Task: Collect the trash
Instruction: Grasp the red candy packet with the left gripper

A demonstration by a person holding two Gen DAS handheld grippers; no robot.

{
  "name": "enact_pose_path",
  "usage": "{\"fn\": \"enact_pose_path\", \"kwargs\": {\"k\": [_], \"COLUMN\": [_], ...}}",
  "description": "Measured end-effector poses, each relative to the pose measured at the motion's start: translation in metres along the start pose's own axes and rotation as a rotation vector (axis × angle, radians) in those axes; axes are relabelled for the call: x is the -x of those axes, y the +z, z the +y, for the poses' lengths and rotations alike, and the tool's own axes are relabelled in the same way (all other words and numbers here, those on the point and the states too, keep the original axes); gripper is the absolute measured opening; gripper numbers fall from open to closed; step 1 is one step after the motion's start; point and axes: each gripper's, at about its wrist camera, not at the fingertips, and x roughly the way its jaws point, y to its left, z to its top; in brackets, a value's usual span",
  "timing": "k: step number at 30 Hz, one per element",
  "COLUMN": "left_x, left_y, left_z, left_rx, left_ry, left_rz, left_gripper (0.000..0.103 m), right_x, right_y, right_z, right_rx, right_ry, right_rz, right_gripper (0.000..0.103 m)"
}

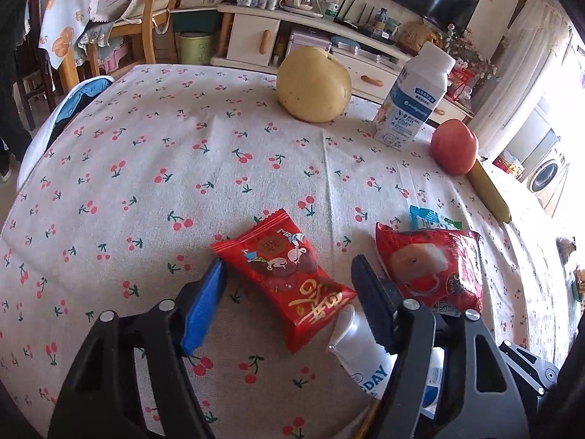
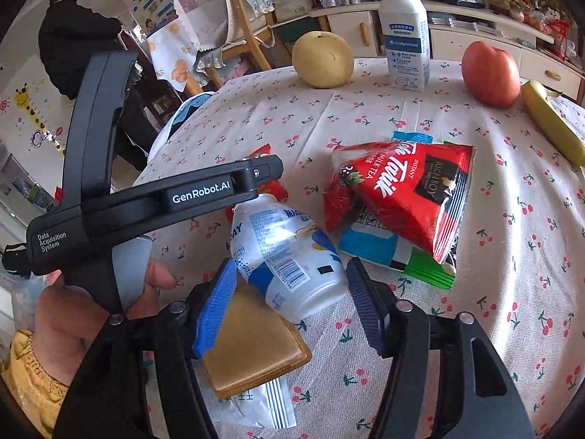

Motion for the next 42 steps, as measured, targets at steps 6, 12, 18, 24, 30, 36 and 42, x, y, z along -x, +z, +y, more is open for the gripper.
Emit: {"fn": "enact_pose_path", "kwargs": {"k": [6,12,18,24,30,36,42], "left_x": [0.001,0.003,0.003,0.002,0.006,0.019,0.038], "left_y": [-0.001,-0.002,-0.002,-0.004,-0.006,-0.014,-0.024], "left_z": [0.006,0.012,0.011,0.002,0.001,0.001,0.017], "left_rx": [0.007,0.004,-0.03,-0.079,-0.105,-0.129,-0.099], "left_ry": [0.022,0.005,0.018,0.058,0.076,0.076,0.058], "left_rz": [-0.006,-0.001,0.011,0.01,0.002,-0.031,-0.046], "left_gripper": [0.053,0.043,0.056,0.06,0.035,0.027,0.024], "right_x": [-0.009,-0.011,-0.01,0.001,0.013,0.02,0.017], "right_y": [0.0,-0.001,-0.002,-0.002,-0.001,0.001,-0.001], "right_z": [0.004,0.008,0.008,0.006,-0.001,0.005,0.007], "right_rx": [0.017,0.05,0.063,0.063,0.029,0.037,0.037], "right_ry": [0.0,-0.038,-0.06,-0.088,-0.096,-0.099,-0.117], "right_rz": [0.013,0.007,0.006,-0.008,-0.033,-0.058,-0.045], "right_gripper": [0.069,0.064,0.061,0.06,0.059,0.053,0.013]}}
